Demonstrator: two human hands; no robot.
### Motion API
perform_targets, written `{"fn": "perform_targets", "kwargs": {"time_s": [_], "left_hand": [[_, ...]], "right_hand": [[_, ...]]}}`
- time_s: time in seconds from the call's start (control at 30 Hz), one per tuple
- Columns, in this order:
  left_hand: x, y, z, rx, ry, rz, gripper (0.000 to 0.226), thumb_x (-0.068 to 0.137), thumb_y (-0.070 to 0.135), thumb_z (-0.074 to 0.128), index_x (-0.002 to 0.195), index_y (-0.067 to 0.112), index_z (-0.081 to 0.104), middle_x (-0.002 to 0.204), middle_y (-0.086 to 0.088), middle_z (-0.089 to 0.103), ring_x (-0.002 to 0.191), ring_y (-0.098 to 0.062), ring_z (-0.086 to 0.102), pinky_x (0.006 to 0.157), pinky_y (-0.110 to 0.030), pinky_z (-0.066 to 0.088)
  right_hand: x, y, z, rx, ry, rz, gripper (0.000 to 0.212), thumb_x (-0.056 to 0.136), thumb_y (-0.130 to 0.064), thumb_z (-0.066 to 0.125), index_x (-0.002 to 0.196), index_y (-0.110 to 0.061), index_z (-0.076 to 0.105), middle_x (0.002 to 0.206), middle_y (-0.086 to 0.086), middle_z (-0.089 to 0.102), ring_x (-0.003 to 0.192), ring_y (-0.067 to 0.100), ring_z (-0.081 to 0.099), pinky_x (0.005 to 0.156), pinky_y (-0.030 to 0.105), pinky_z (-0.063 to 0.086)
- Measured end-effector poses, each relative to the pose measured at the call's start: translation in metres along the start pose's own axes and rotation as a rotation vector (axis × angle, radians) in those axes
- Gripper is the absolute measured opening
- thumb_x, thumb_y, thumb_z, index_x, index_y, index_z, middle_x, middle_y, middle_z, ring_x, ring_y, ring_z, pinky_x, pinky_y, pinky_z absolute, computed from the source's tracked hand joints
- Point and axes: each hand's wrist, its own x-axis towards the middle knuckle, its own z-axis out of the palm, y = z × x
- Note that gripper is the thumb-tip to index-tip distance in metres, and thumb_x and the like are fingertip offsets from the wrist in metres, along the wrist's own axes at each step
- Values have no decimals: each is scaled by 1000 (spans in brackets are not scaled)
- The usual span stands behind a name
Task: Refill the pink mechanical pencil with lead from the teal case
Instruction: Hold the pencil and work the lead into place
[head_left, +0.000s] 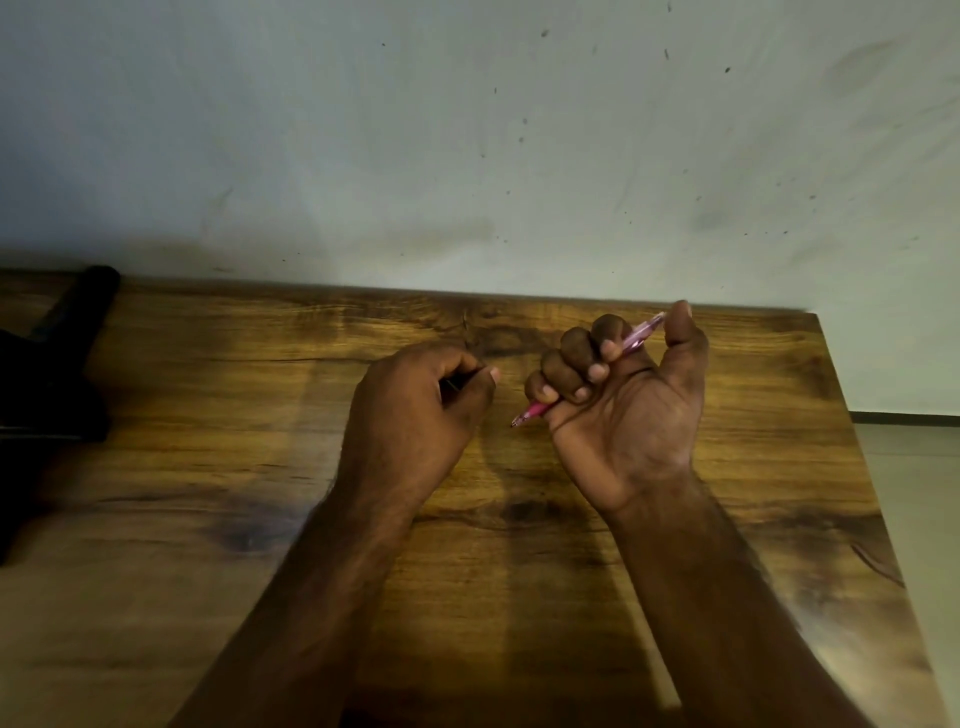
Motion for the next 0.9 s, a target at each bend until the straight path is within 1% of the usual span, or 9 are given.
{"fn": "perform_targets", "kwargs": {"time_s": [0.1,0.2,0.27,0.33,0.4,0.53,0.67,0.8,0.9], "left_hand": [[0,0,-1,0,3,2,12,93,40,73,86,30,76,73,16,69,69,1,64,62,-29,57],[0,1,-1,2,3,2,12,93,39,73,86,30,76,73,16,69,68,2,64,61,-28,56],[0,1,0,6,4,2,12,93,39,73,86,30,76,73,16,69,69,2,64,61,-24,53],[0,1,-1,12,1,0,11,93,39,73,86,31,76,73,17,68,71,2,64,60,-19,49],[0,1,-1,18,-2,0,11,93,39,73,87,31,76,73,18,68,72,2,64,60,-17,47],[-1,2,-1,23,3,8,11,93,38,73,87,30,77,73,17,68,70,2,64,59,-17,46],[-1,2,-1,20,-7,1,12,93,39,72,86,31,76,72,18,68,74,2,64,58,-16,44],[-1,2,-1,27,-16,-3,10,93,39,72,87,32,75,74,18,68,77,4,64,59,-14,43],[-1,2,-1,16,-8,0,11,93,38,72,86,31,75,73,17,68,75,2,64,59,-15,44]], "right_hand": [[0,0,0,-7,-11,-8,52,101,-55,33,69,-15,43,59,-2,32,55,14,26,58,33,31],[0,1,0,-2,-13,9,55,101,-59,32,70,-15,45,60,-2,33,55,14,26,58,33,32],[1,1,-1,2,-12,21,58,101,-62,32,70,-15,45,60,-2,33,56,14,25,59,33,32],[1,1,-1,-1,-19,17,56,101,-59,33,70,-15,46,59,-2,33,56,14,26,59,33,31],[1,1,-1,2,-24,12,53,101,-56,33,69,-15,45,59,-2,34,55,14,26,59,33,31],[0,1,0,18,-5,4,57,100,-61,35,69,-14,45,59,-1,33,56,14,25,59,33,31],[0,0,0,1,-25,-16,55,102,-56,34,68,-14,47,58,-1,33,55,14,27,59,34,30],[0,0,0,10,-28,-15,58,102,-59,33,69,-13,47,59,-1,34,57,15,26,60,34,30],[0,0,0,4,-39,-19,55,102,-55,33,69,-14,47,58,-1,35,56,15,26,60,34,31]]}}
